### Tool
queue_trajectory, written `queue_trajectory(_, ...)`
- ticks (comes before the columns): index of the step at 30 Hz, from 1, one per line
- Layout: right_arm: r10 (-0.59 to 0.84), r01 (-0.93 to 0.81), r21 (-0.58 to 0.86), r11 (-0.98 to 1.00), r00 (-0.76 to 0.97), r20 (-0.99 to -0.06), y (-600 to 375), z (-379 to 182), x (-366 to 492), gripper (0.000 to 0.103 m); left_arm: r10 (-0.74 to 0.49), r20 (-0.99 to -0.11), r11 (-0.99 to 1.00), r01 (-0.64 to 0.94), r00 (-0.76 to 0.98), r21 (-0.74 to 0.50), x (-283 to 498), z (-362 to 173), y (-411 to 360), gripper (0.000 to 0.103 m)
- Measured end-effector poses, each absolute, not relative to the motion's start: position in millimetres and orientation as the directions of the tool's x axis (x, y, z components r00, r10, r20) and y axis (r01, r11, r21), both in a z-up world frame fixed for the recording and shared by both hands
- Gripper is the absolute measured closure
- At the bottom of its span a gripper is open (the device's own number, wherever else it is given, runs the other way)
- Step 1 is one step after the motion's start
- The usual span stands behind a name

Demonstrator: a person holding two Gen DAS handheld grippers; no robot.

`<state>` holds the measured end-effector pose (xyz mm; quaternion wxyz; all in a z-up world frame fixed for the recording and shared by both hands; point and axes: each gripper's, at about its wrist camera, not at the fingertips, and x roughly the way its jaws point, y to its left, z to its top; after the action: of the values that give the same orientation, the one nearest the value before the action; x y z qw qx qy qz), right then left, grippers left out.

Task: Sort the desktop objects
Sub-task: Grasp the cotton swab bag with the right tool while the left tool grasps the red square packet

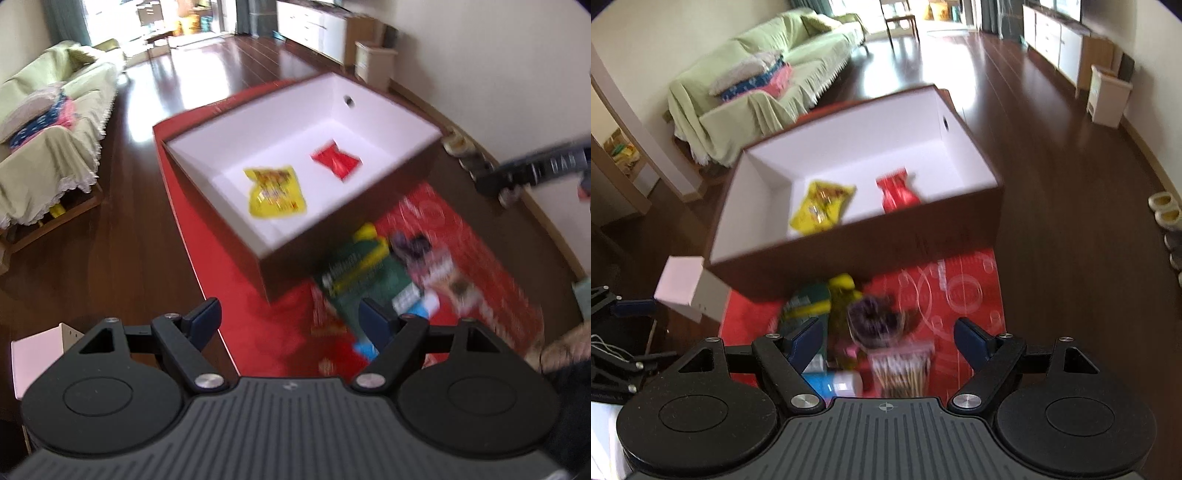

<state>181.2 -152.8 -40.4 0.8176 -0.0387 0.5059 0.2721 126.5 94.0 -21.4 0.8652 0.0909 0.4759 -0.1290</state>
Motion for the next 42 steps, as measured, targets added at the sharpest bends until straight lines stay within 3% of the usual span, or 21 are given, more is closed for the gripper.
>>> queue_trajectory(6, 0.379, -0.466, 0.211, 0.859, 0.302, -0.875, -168, -54, 168, 0.022, -0.144, -0.888, 0.889, 0.45, 0.437, 0.078, 104, -57, 78, 0.028)
queue_trajectory(19, 0.336, -0.446, 0.2, 0.873, 0.251, -0.908, -183, -71, 155, 0.022, -0.192, -0.911, 0.793, 0.604, 0.366, 0.076, 108, -98, 63, 0.031)
queue_trajectory(29, 0.302, -0.416, 0.187, 0.89, 0.229, -0.926, -194, -81, 153, 0.022, -0.178, -0.948, 0.717, 0.694, 0.265, 0.06, 133, -145, 61, 0.05)
queue_trajectory(35, 0.297, -0.42, 0.186, 0.888, 0.217, -0.93, -192, -87, 154, 0.022, -0.203, -0.949, 0.715, 0.698, 0.241, 0.025, 139, -156, 61, 0.051)
queue_trajectory(39, 0.304, -0.434, 0.19, 0.88, 0.21, -0.929, -188, -92, 156, 0.022, -0.235, -0.944, 0.729, 0.684, 0.233, -0.013, 140, -158, 64, 0.068)
queue_trajectory(42, 0.31, -0.456, 0.187, 0.87, 0.213, -0.926, -184, -98, 157, 0.022, -0.245, -0.94, 0.734, 0.679, 0.237, -0.02, 140, -156, 65, 0.074)
